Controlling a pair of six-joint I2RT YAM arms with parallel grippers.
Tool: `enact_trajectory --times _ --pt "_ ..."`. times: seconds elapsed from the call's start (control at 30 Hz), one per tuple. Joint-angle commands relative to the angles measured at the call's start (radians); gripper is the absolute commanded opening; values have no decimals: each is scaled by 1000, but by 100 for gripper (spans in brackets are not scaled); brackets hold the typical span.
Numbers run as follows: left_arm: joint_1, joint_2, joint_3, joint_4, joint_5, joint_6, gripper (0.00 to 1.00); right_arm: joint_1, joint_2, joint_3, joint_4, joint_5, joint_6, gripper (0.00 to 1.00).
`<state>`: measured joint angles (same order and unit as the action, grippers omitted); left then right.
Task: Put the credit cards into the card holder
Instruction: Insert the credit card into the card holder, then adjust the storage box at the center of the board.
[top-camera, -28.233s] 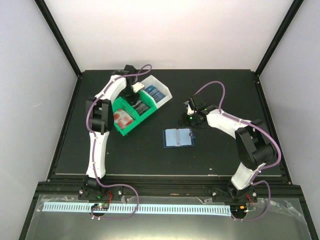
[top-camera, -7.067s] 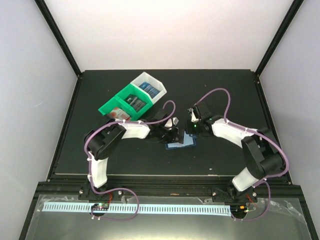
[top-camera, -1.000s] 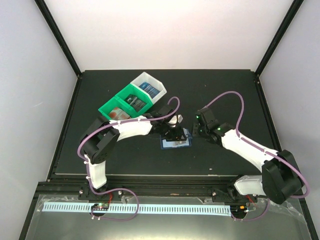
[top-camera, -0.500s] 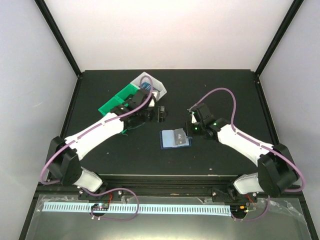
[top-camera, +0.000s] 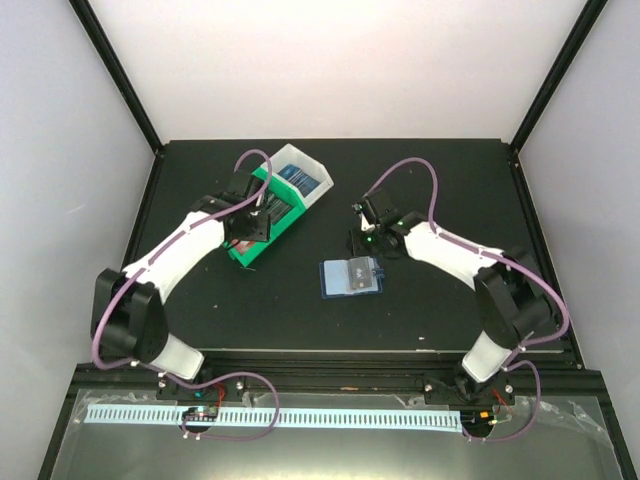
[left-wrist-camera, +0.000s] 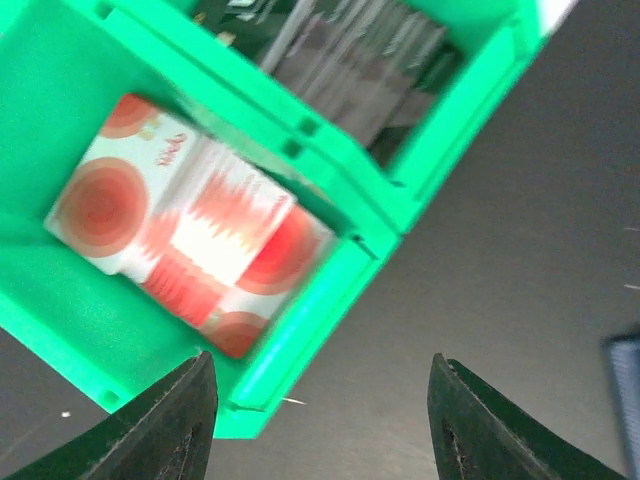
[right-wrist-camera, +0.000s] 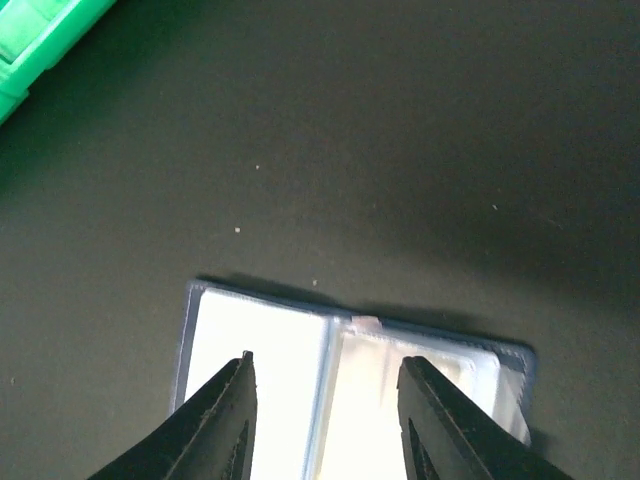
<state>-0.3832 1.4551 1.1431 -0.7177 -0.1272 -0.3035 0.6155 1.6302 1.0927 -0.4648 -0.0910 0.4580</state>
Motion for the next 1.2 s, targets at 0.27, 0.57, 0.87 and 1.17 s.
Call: enact_trajectory --times 0.27,0.57,0.87,1.17 --pt "148 292 208 -140 -143 117 54 2 147 185 -101 -1 51 42" --pt "145 368 207 -222 -134 84 39 3 143 247 -230 4 106 42" --pt "137 343 93 -200 -71 69 36 2 144 287 -256 -8 110 42" --pt "65 346 59 -205 -4 79 35 -17 183 344 -236 -32 70 42"
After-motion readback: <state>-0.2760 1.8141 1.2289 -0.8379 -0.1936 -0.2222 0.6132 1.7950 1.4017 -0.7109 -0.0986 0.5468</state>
